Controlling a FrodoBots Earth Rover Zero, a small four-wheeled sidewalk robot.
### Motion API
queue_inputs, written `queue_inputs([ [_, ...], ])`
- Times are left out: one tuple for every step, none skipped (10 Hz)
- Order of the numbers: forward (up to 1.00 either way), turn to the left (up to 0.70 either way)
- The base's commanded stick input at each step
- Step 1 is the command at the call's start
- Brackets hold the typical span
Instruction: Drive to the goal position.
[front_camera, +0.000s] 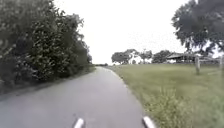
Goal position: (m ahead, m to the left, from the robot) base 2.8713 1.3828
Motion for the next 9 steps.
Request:
queue_inputs([
  [0.70,-0.12],
  [0.70,-0.03],
  [0.70,0.00],
  [0.70,0.00],
  [0.70,0.00],
  [0.70,0.00],
  [0.70,0.00],
  [0.70,0.00],
  [0.70,0.00],
])
